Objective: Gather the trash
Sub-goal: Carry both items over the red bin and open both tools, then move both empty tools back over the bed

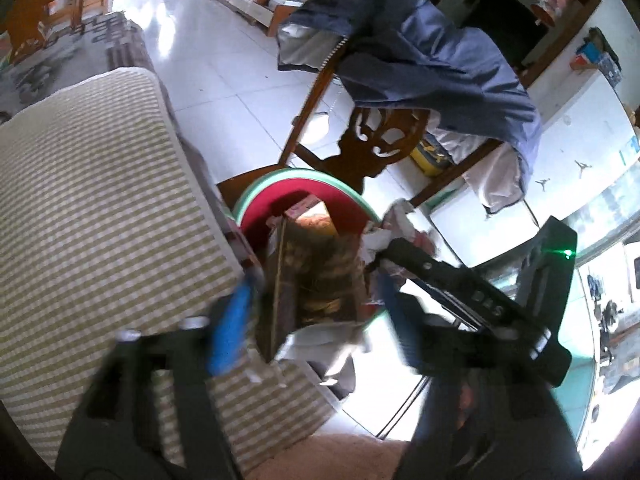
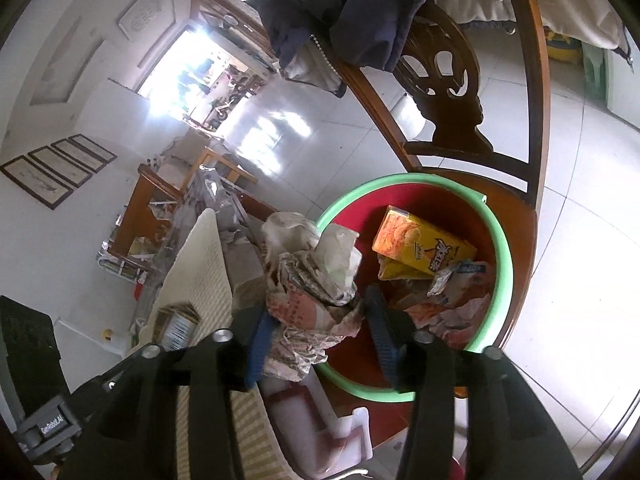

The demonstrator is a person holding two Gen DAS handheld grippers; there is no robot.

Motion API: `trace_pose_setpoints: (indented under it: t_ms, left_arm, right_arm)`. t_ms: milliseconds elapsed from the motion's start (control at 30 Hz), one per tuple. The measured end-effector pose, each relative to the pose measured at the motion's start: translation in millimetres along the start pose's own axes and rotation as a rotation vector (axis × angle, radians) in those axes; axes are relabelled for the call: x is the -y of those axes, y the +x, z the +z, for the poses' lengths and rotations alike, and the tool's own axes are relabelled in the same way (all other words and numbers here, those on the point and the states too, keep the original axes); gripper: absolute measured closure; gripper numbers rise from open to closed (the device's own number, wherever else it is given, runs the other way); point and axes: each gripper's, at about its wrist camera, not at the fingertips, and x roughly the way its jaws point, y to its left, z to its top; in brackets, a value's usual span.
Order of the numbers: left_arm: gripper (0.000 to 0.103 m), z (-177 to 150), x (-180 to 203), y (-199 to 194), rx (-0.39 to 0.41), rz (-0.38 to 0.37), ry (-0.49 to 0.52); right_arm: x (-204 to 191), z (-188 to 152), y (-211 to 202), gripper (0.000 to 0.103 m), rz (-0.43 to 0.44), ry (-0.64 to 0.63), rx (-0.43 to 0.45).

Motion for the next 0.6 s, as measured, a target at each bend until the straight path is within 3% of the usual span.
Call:
trace_pose_setpoints:
  t_ms: [33, 233, 467, 600]
  left_arm:
    - [0.018, 0, -4, -1, 0.010, -0.006, -0.014]
    - [0.018, -3, -60, -26, 0.083, 0.031, -0.142]
    - [0.018, -26, -198, -101, 0.262, 0.321, -0.440]
    - [0.016, -43, -270, -135, 0.305, 0.490, -0.603]
  right_arm:
    - [1, -1, -1, 0.032, -0.006, 0.015, 0.011]
    - [-13, -6, 0, 0.031, -0.015, -0.021, 0.003]
    - [-65, -13, -1, 0.031, 0.019, -0.155, 0.000]
    - [-112, -20, -13, 0.028, 0.120, -0.237, 0.024]
